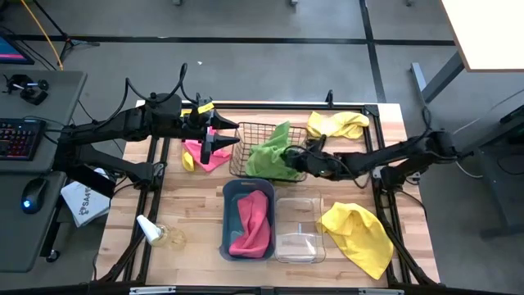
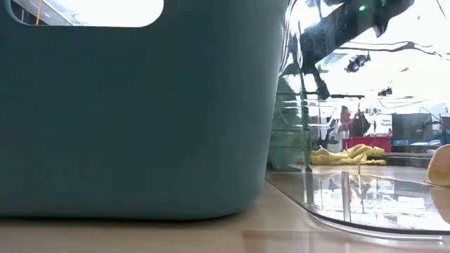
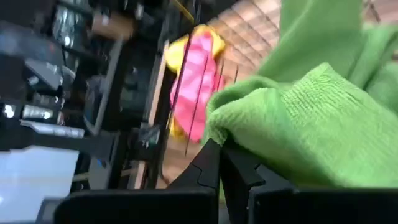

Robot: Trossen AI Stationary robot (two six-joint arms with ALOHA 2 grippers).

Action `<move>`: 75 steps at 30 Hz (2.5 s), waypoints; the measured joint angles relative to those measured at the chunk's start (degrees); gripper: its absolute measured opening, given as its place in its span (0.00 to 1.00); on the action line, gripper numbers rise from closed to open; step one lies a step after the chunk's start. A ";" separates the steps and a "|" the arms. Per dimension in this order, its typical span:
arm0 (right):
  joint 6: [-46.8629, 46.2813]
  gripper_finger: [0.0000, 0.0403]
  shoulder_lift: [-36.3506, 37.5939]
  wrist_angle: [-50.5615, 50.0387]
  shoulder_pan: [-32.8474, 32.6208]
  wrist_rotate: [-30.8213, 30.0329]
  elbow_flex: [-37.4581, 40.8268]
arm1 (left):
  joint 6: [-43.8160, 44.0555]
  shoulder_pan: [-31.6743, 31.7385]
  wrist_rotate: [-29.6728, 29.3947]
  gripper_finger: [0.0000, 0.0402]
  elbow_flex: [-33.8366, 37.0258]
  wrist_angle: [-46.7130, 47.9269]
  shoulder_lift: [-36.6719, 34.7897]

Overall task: Sort microfiber towel by color & place in baskets
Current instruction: Put the green microfiber cloth into the wire basket

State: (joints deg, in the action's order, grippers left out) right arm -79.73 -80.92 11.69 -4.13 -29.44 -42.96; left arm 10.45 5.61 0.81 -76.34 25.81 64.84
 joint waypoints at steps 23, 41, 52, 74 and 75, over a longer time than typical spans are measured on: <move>22.25 0.00 -26.52 -32.31 12.06 16.71 -36.93 | 0.99 -0.04 0.01 0.53 0.00 -0.29 0.02; 32.05 0.00 -33.01 -49.14 11.91 26.79 -37.11 | 0.90 -0.04 0.01 0.53 0.00 0.06 0.02; 55.53 0.00 -32.99 -57.21 12.05 28.52 -37.35 | 1.29 -0.02 0.01 0.53 0.00 0.06 0.02; 52.11 0.00 -33.14 -53.48 15.28 27.51 -37.18 | 2.30 -0.01 -0.01 0.53 0.00 0.10 0.02; 48.51 0.00 -33.14 -53.32 15.60 27.53 -37.18 | 2.30 -0.02 -0.01 0.53 0.00 0.10 0.02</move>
State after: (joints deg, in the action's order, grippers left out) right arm -31.22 -114.06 -41.63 11.47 -1.91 -80.14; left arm 12.75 5.58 0.80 -76.34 25.91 64.86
